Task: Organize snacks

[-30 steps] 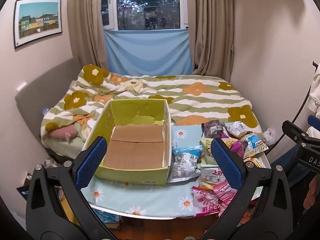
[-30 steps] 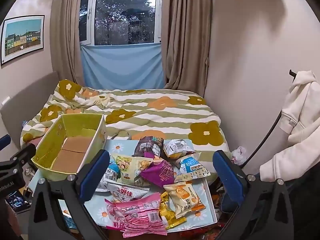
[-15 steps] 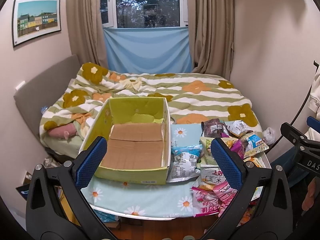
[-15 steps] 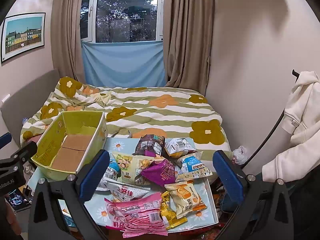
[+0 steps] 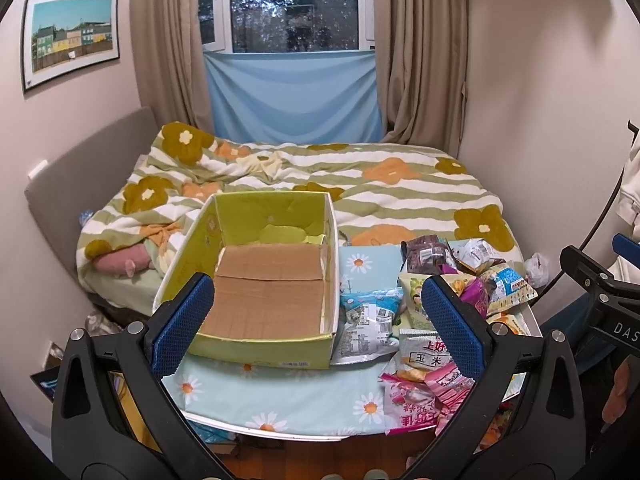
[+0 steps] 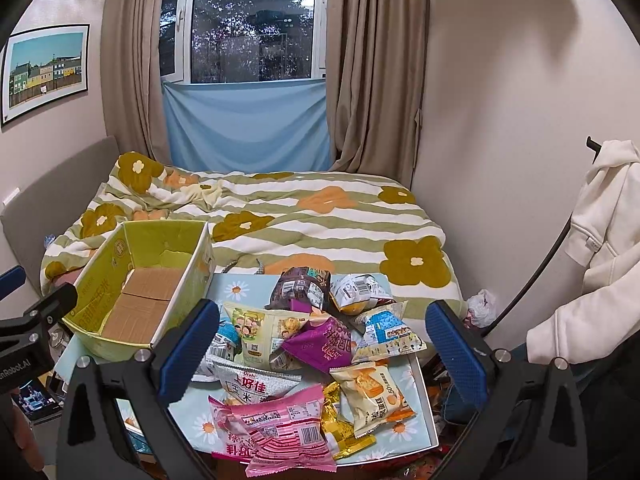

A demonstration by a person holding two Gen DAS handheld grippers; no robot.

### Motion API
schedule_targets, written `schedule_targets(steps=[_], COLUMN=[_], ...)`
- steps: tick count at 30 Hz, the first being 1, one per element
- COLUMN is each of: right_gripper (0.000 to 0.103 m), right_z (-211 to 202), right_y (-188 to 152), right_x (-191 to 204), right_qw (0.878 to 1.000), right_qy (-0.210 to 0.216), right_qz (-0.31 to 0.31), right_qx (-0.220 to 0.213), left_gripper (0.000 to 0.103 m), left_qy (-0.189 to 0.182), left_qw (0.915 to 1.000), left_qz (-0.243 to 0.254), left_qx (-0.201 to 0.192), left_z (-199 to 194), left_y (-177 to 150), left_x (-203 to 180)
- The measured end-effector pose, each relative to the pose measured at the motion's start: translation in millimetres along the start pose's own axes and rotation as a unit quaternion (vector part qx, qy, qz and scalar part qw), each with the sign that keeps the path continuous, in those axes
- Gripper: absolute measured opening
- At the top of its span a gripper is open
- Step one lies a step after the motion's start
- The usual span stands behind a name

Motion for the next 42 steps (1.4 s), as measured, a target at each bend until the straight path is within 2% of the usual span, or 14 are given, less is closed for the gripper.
schedule_targets(steps=[42], right_gripper=[0.103], right_z=[3.8], right_y=[-5.1], right_x=[-1.6], right_qw=[1.0], right_qy=[0.002], right_qz=[0.002], right_qx=[0.0], left_gripper=[0.103], left_qy=[0.001], left_qw=[1.0], left_qz=[0.0], left_qx=[0.002], left_z=[2.7], left_y=[-3.6], left_x=[1.6])
Point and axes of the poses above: each gripper's, at about its wrist camera, not at the fingertips, and z roughly the way its jaws point, x to its left, y to its top, the point moved 3 cm from there along z, roughly the way its jaws point, and after that the axes turned 9 degrees about z, right-handed, at the moved point
